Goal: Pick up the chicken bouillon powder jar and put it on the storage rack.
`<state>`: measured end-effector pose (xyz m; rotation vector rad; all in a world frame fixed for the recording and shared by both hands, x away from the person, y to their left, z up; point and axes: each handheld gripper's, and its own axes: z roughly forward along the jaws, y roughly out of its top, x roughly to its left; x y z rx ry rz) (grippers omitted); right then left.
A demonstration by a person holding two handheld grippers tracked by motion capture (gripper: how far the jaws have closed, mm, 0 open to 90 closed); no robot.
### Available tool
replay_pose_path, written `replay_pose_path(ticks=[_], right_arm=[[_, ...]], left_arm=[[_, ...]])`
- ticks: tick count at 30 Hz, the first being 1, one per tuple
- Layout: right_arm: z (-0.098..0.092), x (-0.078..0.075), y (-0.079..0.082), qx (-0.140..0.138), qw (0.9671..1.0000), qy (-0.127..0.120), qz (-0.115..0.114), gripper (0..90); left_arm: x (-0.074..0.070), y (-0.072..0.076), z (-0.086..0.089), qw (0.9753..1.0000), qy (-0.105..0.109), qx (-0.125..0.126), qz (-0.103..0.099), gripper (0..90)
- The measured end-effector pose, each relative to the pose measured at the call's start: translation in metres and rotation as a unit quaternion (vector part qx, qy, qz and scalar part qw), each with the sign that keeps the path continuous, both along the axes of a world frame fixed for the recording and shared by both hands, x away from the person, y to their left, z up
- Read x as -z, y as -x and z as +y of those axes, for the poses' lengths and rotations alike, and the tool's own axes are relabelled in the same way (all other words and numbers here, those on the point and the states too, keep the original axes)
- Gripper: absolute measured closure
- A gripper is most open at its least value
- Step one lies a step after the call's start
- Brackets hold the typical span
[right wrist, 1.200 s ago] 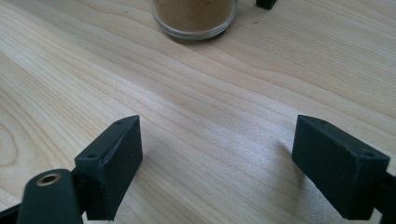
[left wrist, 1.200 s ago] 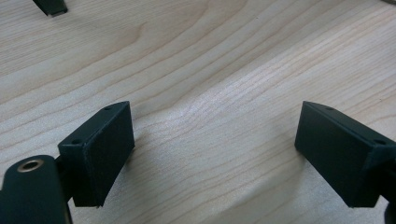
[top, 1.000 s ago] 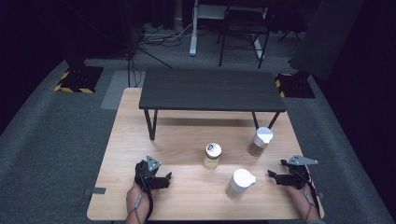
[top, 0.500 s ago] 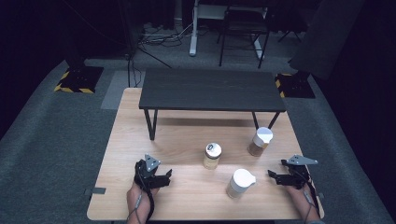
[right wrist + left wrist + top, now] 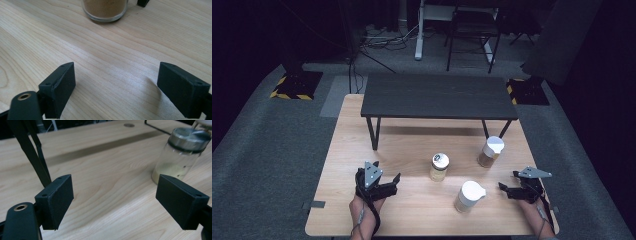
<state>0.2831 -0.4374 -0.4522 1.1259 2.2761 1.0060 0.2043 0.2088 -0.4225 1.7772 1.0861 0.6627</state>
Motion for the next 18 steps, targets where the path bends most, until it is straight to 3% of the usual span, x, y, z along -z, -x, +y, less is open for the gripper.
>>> replay_pose_path(ticks=[11, 18], right_arm=[[-0.003, -0.001, -0.004, 0.002, 0.9999, -0.010, 0.013, 15.1], [-0.003, -0.001, -0.004, 0.004, 0.9999, -0.010, 0.013, 15.3]], left_arm=[[-0.007, 0.007, -0.001, 0.9991, 0.015, 0.007, -0.038, 14.5], [-0.010, 0.003, -0.004, 0.9985, 0.020, 0.015, -0.048, 14.5]])
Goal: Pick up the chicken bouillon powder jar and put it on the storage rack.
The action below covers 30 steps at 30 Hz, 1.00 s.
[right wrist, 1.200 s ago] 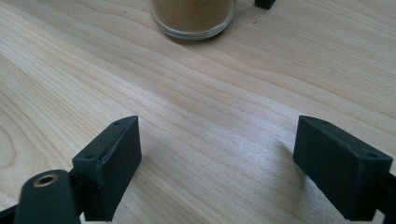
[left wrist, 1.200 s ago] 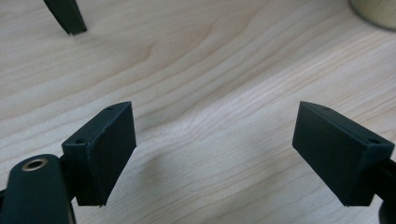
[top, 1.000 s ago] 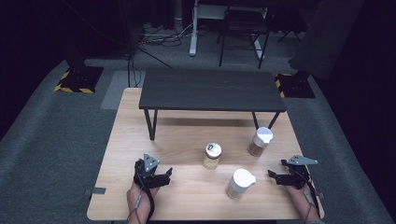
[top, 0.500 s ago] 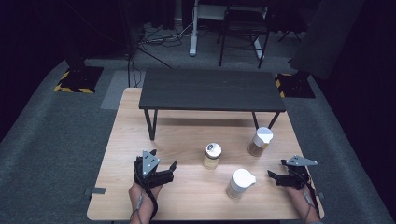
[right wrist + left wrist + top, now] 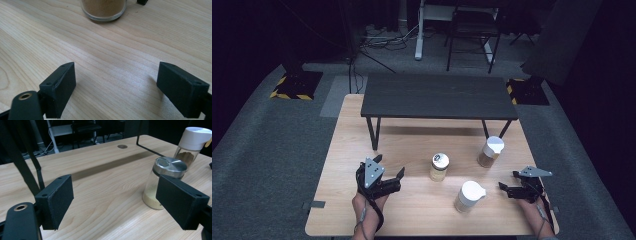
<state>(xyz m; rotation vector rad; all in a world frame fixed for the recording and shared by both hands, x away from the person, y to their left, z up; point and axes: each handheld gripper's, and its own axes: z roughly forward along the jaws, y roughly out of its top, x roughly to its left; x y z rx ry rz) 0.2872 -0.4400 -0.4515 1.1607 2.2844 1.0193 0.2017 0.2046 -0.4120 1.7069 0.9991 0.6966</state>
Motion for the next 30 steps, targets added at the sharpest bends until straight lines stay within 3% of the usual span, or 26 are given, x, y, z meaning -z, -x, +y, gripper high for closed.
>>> replay_pose_path(ticks=[30], right_arm=[[0.001, 0.000, 0.001, 0.002, 1.0000, 0.000, 0.000, 15.9]], left_arm=[[-0.002, -0.041, -0.033, 0.9985, 0.009, 0.054, -0.003, 15.2]])
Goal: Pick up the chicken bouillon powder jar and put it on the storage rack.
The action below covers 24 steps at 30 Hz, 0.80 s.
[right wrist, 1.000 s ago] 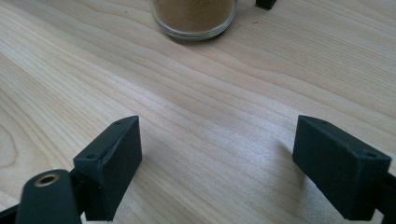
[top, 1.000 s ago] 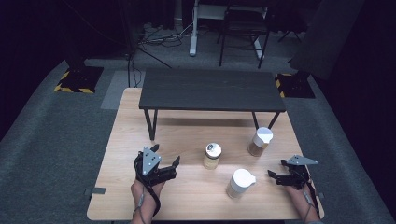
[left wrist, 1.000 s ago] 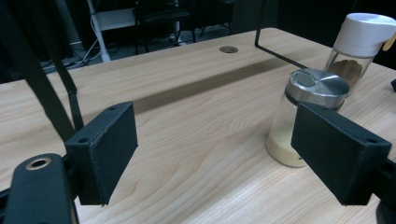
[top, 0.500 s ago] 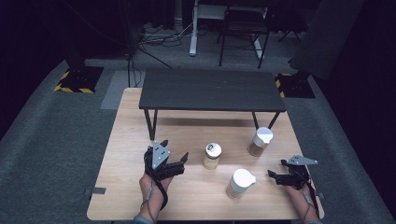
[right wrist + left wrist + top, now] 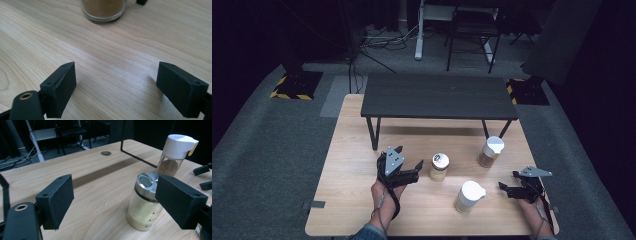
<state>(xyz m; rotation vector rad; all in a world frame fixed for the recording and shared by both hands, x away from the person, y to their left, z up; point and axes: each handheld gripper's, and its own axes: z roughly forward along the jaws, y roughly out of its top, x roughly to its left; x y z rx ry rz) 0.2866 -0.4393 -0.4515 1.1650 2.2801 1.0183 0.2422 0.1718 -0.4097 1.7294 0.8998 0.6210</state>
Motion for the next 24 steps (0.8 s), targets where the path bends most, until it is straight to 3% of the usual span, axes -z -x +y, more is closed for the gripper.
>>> replay_pose_path(ticks=[13, 24], right_arm=[[0.001, 0.000, 0.002, 0.004, 1.0000, 0.000, -0.001, 16.5], [0.001, 0.000, 0.002, 0.005, 1.0000, 0.000, -0.001, 16.5]], left_arm=[[0.003, -0.014, -0.014, 0.9994, 0.007, 0.033, -0.004, 15.1], [0.007, -0.013, -0.031, 0.9994, 0.014, 0.032, -0.005, 12.6]])
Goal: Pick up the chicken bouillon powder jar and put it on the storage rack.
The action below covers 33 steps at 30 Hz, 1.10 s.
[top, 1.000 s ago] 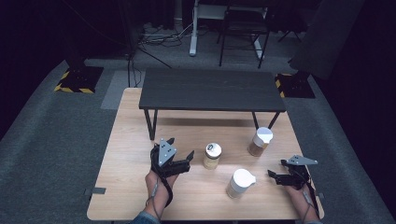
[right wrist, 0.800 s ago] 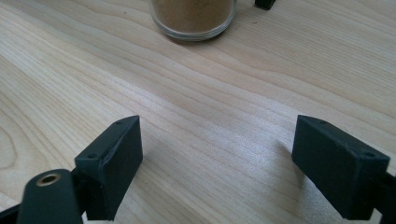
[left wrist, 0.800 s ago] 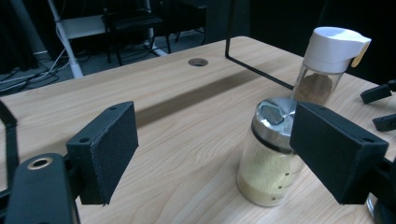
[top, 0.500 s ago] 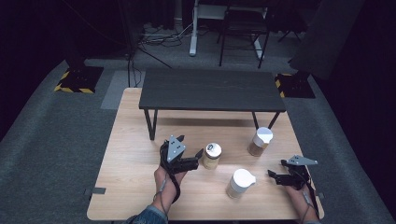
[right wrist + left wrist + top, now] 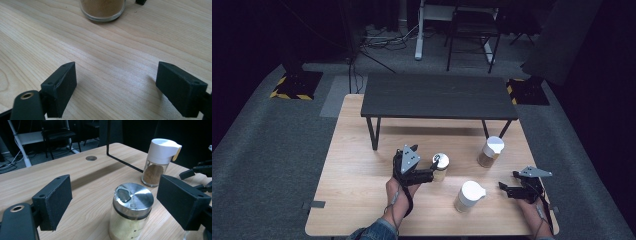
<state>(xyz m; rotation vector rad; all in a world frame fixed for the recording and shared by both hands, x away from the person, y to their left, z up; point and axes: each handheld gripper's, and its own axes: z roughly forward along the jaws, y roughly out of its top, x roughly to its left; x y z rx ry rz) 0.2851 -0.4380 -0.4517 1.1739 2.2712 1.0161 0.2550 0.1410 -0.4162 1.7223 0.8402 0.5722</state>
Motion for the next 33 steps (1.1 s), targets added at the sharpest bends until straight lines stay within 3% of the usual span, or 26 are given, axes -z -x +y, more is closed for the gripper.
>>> replay_pose_path(ticks=[12, 18, 26, 33], right_arm=[[0.000, 0.000, 0.000, -0.001, 1.0000, 0.000, 0.000, 16.5], [0.000, 0.000, 0.000, -0.003, 1.0000, 0.000, 0.000, 16.5], [0.000, 0.000, 0.000, -0.003, 1.0000, 0.000, 0.000, 16.5], [-0.001, 0.000, 0.000, -0.005, 1.0000, 0.000, 0.000, 16.5]], left_arm=[[0.010, -0.006, -0.021, 0.9998, 0.015, -0.009, 0.013, 12.3], [0.021, -0.001, -0.036, 0.9998, -0.003, -0.018, -0.012, 14.3], [0.029, -0.009, -0.046, 0.9996, -0.016, -0.020, 0.008, 14.4], [0.033, -0.011, -0.051, 0.9993, -0.027, -0.020, 0.013, 14.7]])
